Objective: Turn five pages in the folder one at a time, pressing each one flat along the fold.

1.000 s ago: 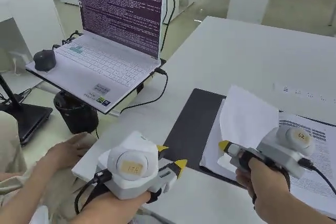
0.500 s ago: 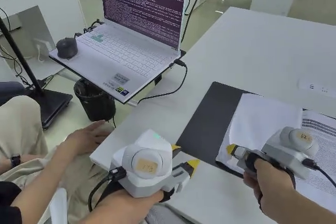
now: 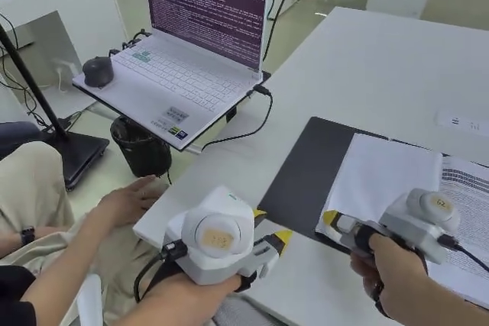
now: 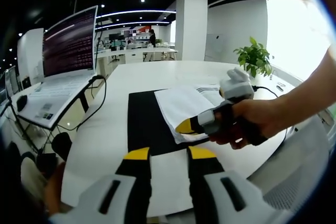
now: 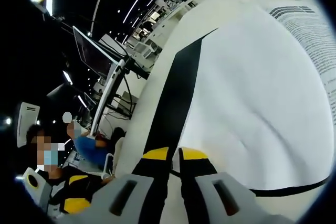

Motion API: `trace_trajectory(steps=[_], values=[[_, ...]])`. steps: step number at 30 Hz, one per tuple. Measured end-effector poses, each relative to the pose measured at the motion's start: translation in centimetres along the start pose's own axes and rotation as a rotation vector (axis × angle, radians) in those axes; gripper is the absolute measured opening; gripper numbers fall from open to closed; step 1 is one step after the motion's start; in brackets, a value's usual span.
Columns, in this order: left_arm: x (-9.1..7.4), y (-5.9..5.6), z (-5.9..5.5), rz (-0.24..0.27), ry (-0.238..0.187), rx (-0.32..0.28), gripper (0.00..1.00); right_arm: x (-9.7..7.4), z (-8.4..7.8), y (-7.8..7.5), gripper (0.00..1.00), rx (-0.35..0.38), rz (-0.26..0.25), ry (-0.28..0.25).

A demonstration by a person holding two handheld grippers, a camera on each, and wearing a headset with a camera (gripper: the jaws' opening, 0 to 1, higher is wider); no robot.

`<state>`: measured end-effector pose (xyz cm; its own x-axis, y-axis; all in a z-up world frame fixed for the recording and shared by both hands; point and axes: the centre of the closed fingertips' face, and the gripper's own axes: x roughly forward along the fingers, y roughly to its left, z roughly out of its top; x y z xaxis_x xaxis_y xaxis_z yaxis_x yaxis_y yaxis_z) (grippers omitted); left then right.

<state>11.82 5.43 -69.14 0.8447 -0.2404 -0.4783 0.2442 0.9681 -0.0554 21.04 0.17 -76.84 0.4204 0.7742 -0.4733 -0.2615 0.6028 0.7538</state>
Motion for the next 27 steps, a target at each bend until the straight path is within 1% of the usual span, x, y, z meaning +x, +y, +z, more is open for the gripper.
trace_trajectory(steps=[2,3,4,5,6,7,9,10,11,12,13,14,15,16,17,19,20,21,23,24,25,27], values=[[0.4,-0.2,0.2,-0.014,0.003,0.016,0.25,-0.5,0.2,0.7,0.12,0.003,0.054,-0.007],[0.6,-0.4,0.3,-0.02,0.011,0.027,0.25,-1.0,0.3,0.8,0.14,0.01,0.072,-0.004],[1.0,-0.6,0.4,-0.029,0.019,0.034,0.25,-1.5,0.5,0.8,0.15,0.009,0.089,-0.008],[1.5,-0.9,0.6,-0.045,0.022,0.04,0.25,-2.3,0.8,0.7,0.14,0.011,0.108,-0.014],[1.9,-1.2,0.7,-0.057,0.028,0.046,0.25,-2.9,1.1,0.5,0.13,0.012,0.114,-0.02],[2.6,-1.9,0.6,-0.085,0.045,0.063,0.25,-3.8,1.6,-0.2,0.12,0.02,0.111,-0.033],[3.8,-2.7,0.8,-0.111,0.052,0.085,0.24,-4.9,2.5,-1.4,0.13,0.054,0.099,-0.065],[4.7,-3.2,0.6,-0.131,0.065,0.102,0.24,-5.7,2.9,-2.3,0.13,0.075,0.097,-0.074],[5.3,-3.5,0.5,-0.138,0.073,0.113,0.24,-6.2,3.1,-2.8,0.12,0.095,0.097,-0.074],[6.2,-4.1,0.4,-0.163,0.087,0.144,0.25,-7.0,3.4,-3.6,0.12,0.111,0.093,-0.078],[7.0,-4.1,0.5,-0.153,0.083,0.138,0.24,-7.6,3.6,-4.1,0.11,0.111,0.087,-0.086],[7.6,-4.2,0.4,-0.156,0.088,0.134,0.24,-8.1,3.9,-4.6,0.08,0.113,0.079,-0.098],[8.6,-4.7,0.4,-0.171,0.101,0.13,0.24,-9.0,4.4,-5.3,0.06,0.116,0.07,-0.113],[9.1,-4.9,0.4,-0.173,0.096,0.135,0.24,-9.4,4.7,-5.7,0.04,0.12,0.066,-0.122],[10.1,-5.1,0.3,-0.176,0.093,0.139,0.24,-10.0,5.1,-6.4,0.03,0.137,0.056,-0.138],[11.6,-5.4,-0.1,-0.179,0.11,0.131,0.24,-11.0,5.8,-7.1,0.02,0.155,0.051,-0.166],[11.9,-5.4,-0.2,-0.177,0.11,0.128,0.24,-11.2,5.9,-7.2,0.02,0.156,0.049,-0.168],[12.9,-5.6,-0.5,-0.174,0.11,0.12,0.24,-11.9,6.3,-7.7,0.02,0.16,0.043,-0.18],[13.8,-5.7,-0.8,-0.163,0.105,0.119,0.24,-12.4,6.8,-8.2,0.01,0.165,0.038,-0.192],[14.0,-5.7,-0.9,-0.159,0.107,0.12,0.24,-12.4,6.8,-8.3,0.0,0.166,0.037,-0.195],[14.3,-5.8,-1.4,-0.148,0.12,0.121,0.23,-12.7,7.0,-8.5,0.0,0.168,0.034,-0.199],[14.6,-5.8,-2.0,-0.131,0.129,0.121,0.23,-12.9,7.2,-8.8,0.0,0.177,0.03,-0.204]])
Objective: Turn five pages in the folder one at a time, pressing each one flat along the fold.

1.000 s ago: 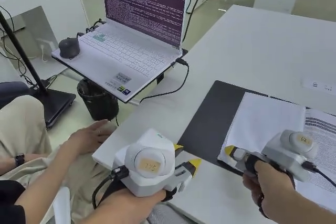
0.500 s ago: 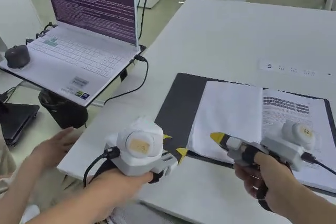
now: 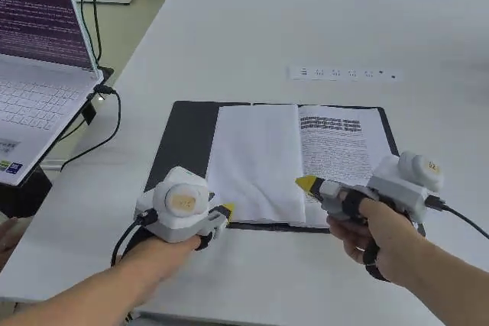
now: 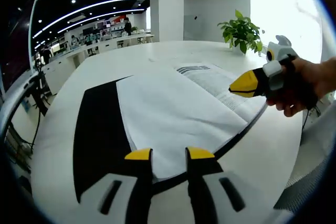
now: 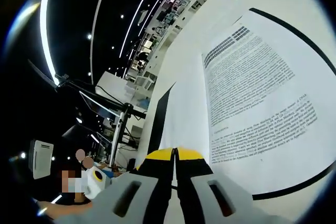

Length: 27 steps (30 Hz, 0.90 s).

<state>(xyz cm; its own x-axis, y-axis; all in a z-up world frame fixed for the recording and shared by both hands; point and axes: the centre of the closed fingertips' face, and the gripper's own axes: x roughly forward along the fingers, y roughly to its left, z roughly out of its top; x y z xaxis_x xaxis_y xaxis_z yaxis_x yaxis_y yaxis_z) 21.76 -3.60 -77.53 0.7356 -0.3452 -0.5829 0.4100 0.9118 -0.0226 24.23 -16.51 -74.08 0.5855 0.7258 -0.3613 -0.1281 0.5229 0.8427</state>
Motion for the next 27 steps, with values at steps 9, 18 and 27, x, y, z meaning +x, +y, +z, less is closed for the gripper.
trace_trajectory(steps=[9,18,27], values=[[-0.2,0.0,-1.7,0.063,-0.05,-0.01,0.22,1.3,1.3,-1.0,0.0,0.035,0.0,0.028],[-0.1,0.3,-1.6,0.066,-0.069,-0.023,0.22,4.6,3.8,-1.8,0.0,0.095,0.0,0.056],[0.1,0.4,-1.7,0.067,-0.082,-0.033,0.22,7.3,6.3,-4.3,0.0,0.219,-0.029,0.034]])
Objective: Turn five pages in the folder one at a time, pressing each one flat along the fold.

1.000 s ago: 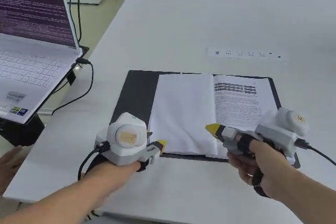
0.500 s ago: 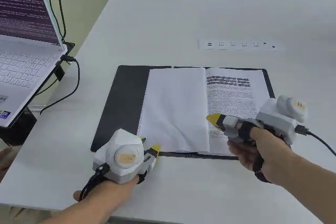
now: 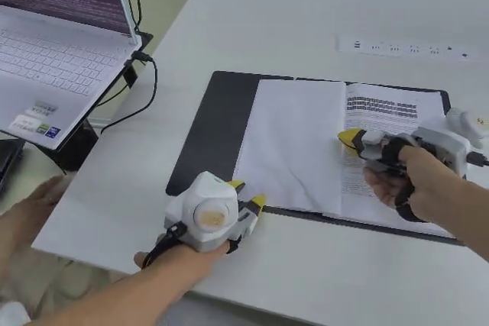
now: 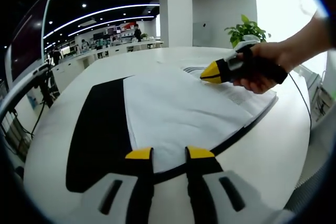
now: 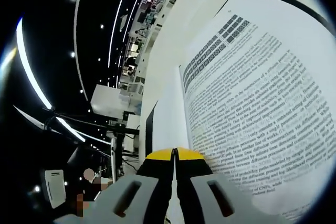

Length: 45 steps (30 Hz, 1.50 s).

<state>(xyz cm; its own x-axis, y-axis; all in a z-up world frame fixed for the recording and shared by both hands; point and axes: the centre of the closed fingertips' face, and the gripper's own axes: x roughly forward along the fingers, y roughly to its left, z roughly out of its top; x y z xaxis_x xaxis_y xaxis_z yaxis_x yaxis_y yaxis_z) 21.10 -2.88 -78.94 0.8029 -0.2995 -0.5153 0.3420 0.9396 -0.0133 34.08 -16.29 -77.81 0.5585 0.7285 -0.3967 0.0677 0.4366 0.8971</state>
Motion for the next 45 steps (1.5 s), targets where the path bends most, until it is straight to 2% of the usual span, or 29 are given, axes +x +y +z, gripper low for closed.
trace_trajectory(steps=[1,2,3,5,8,17,23,25,29,34,42,45], values=[[0.0,0.0,0.0,0.001,-0.001,-0.001,0.22,0.2,0.1,-0.1,0.0,-0.004,-0.001,0.0],[0.0,0.0,0.0,0.001,-0.004,-0.003,0.22,0.5,0.2,0.4,0.0,0.024,0.024,0.005],[-0.1,0.0,0.0,0.001,-0.005,-0.003,0.22,0.8,0.3,0.4,0.0,0.043,0.025,0.007],[0.0,0.0,0.0,0.001,-0.009,-0.006,0.22,1.3,1.0,0.6,0.0,0.035,0.027,-0.009],[0.0,0.1,0.0,0.002,-0.01,-0.005,0.22,2.2,1.9,0.6,0.0,0.081,0.043,-0.019],[0.0,0.1,0.0,0.004,-0.023,-0.01,0.22,4.1,4.3,0.8,0.0,0.119,0.05,-0.064],[0.0,0.1,0.0,0.004,-0.033,-0.008,0.22,5.5,5.9,1.2,0.0,0.109,0.029,-0.089],[0.0,0.1,0.0,0.005,-0.036,-0.011,0.22,6.0,6.6,1.2,0.0,0.101,0.019,-0.101],[0.0,0.0,0.1,0.007,-0.037,-0.013,0.22,6.7,8.1,0.9,0.0,0.144,-0.001,-0.152],[0.0,0.0,0.1,0.008,-0.039,-0.017,0.22,7.4,9.9,0.9,0.0,0.192,0.004,-0.216],[0.0,-0.1,0.1,0.007,-0.041,-0.018,0.22,8.2,11.6,0.8,0.0,0.235,0.001,-0.278],[0.0,0.0,0.1,0.007,-0.039,-0.017,0.22,8.3,11.8,0.7,0.0,0.238,-0.002,-0.281]])
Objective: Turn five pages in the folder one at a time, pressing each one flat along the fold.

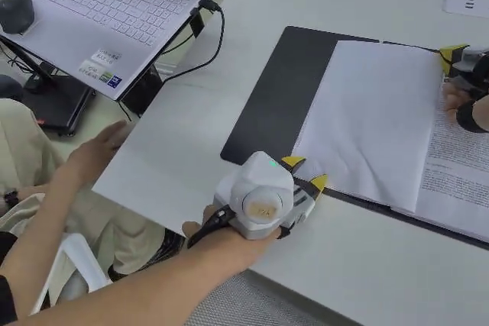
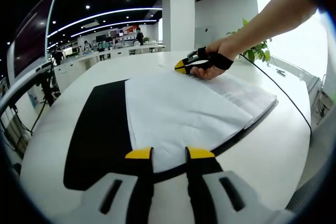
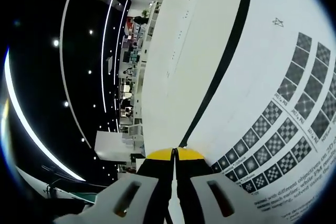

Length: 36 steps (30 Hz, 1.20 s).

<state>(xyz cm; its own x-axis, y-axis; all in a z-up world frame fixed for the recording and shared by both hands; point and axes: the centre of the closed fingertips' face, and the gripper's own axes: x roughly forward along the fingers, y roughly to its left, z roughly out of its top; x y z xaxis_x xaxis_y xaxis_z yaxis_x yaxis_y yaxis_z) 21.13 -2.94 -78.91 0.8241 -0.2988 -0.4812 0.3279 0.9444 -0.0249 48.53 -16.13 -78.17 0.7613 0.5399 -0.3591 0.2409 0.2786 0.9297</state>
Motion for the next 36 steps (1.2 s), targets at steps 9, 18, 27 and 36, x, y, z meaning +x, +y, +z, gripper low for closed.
trace_trajectory(steps=[9,18,27,36], values=[[0.0,0.0,-0.1,0.0,0.003,-0.001,0.22,-1.2,-1.0,-0.2,0.0,-0.027,0.002,0.06],[0.0,0.0,-0.1,-0.001,0.01,0.0,0.22,-3.0,-2.9,-0.8,0.0,-0.064,-0.001,0.161],[-0.1,-0.1,0.0,-0.002,0.014,-0.001,0.22,-5.0,-4.5,-1.6,0.0,-0.072,-0.004,0.239],[-0.2,-0.2,0.1,-0.004,0.022,0.003,0.22,-6.8,-6.0,-1.9,0.0,-0.065,0.009,0.282]])
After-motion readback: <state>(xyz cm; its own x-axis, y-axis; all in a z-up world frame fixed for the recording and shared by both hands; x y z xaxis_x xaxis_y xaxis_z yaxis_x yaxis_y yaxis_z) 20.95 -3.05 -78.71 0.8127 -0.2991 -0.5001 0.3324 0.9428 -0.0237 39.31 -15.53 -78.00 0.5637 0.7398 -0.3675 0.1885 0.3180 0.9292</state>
